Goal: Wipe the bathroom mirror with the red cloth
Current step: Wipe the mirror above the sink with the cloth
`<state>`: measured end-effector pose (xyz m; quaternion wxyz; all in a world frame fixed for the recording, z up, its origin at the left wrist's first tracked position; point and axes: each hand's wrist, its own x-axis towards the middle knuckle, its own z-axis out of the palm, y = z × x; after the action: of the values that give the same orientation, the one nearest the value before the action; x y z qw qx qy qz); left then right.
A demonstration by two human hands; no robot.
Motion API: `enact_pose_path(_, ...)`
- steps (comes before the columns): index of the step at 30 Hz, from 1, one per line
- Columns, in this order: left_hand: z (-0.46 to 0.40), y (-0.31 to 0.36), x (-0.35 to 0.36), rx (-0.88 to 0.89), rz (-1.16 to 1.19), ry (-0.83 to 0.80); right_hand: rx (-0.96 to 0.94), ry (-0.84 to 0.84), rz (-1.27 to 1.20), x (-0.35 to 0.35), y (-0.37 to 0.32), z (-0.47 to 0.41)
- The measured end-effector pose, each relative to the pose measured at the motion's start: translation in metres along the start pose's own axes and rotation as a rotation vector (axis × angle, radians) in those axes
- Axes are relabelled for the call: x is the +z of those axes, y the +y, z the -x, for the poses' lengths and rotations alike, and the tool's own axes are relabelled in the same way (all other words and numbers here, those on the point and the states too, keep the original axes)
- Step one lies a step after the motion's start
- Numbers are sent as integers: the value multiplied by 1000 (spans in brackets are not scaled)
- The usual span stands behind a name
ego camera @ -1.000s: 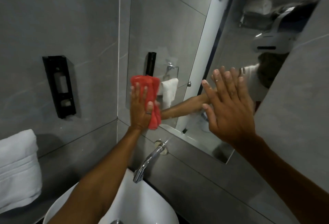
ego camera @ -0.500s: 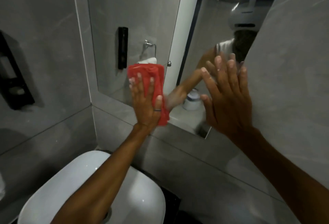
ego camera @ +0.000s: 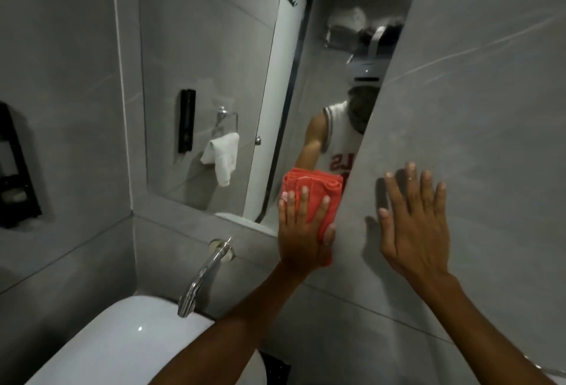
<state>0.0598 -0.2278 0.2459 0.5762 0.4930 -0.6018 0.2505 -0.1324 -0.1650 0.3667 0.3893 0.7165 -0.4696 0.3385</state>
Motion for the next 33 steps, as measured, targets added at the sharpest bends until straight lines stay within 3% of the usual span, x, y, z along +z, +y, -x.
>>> enact_pose_path(5, -62, 10, -5, 51, -29, -85, 2, 56, 34, -11, 2, -41)
enact_pose_path(13, -370, 91, -69, 153, -24, 122, -11, 226, -4, -54, 14, -148)
enact_pose_path(17, -439, 111, -90, 125, -46, 75, -5, 264, -11, -64, 17, -170)
enact_pose_path(21, -420, 106, -80, 189, -89, 90, 9, 263, -31, -56, 17, -165)
enact_pose_path(26, -324, 85, -46, 248, -37, 121, 33, 194, -59, -37, 13, -136)
enact_pose_path(33, -136, 44, -20, 196, 148, -96, 51, 164, -116, -45, 5, -93)
